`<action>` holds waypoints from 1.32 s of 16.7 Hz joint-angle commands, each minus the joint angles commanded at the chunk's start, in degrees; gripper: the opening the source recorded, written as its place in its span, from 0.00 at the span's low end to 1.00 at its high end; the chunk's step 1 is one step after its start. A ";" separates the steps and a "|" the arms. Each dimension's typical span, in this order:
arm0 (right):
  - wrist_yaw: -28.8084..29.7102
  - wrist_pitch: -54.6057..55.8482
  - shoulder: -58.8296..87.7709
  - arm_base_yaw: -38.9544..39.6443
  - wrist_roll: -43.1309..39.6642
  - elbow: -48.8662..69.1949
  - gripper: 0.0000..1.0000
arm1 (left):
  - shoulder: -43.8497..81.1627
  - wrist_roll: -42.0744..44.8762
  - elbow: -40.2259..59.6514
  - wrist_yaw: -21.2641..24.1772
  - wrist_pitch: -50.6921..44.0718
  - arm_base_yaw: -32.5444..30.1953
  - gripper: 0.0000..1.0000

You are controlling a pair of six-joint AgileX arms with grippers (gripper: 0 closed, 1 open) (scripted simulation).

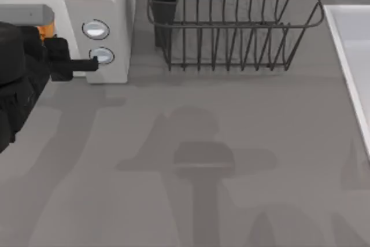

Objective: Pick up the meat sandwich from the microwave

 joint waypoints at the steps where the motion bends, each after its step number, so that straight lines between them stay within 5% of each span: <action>1: 0.00 0.00 0.00 0.00 0.00 0.00 1.00 | -0.32 -0.15 -0.15 -0.32 -0.28 -0.32 0.00; 8: 0.00 0.00 0.00 0.00 0.00 0.00 1.00 | 3.91 -0.06 -0.80 -0.21 3.91 -0.25 0.00; 17: 0.00 0.00 0.00 0.00 0.00 0.00 1.00 | 29.92 -0.06 -8.55 -0.06 39.62 -0.52 0.00; 22: 0.00 0.00 0.00 0.00 0.00 0.00 1.00 | 37.51 0.00 -11.69 0.22 49.17 -0.36 0.00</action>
